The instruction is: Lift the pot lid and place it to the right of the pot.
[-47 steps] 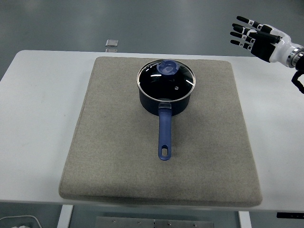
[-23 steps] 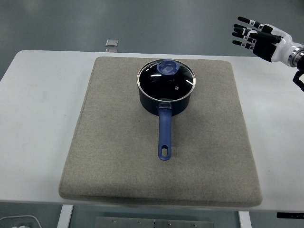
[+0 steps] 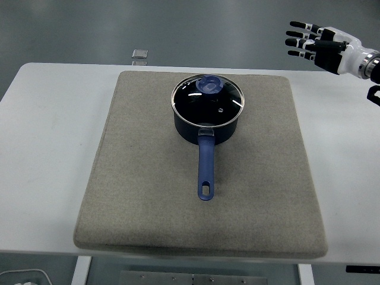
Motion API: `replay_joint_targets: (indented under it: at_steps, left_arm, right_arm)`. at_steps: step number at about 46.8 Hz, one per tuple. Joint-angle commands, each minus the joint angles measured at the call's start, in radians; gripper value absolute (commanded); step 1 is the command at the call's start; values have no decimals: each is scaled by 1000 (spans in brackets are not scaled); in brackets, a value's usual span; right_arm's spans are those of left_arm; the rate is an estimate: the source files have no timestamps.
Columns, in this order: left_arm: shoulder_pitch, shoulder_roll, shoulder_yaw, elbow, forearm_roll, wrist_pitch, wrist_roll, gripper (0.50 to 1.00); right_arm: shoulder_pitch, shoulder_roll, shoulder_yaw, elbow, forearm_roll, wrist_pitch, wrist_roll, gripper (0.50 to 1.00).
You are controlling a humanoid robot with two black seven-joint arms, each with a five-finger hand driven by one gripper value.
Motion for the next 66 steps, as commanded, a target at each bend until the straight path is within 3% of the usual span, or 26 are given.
replay_joint_targets:
  at_steps: [1,17,34,52,66]
  left_arm:
    - [0,0,0,-1,0,0,0,1000]
    - [0,0,0,-1,2,0,0,1000]
    - [0,0,0,1,0,0,0,1000]
    - [0,0,0,-1,0,0,0,1000]
    - [0,0,0,0,0,-1,0,1000]
  right_arm:
    - [12,-1,-3,0,-39,6,1,924]
    - [75,16,-14,6,-199,45,1,924]
    - [170,16,-176,114,-274,29,5,921]
    - [296,19,-350,308,-496,-43,7,921]
    - [365,117,-483,324,-620,-79,7,921]
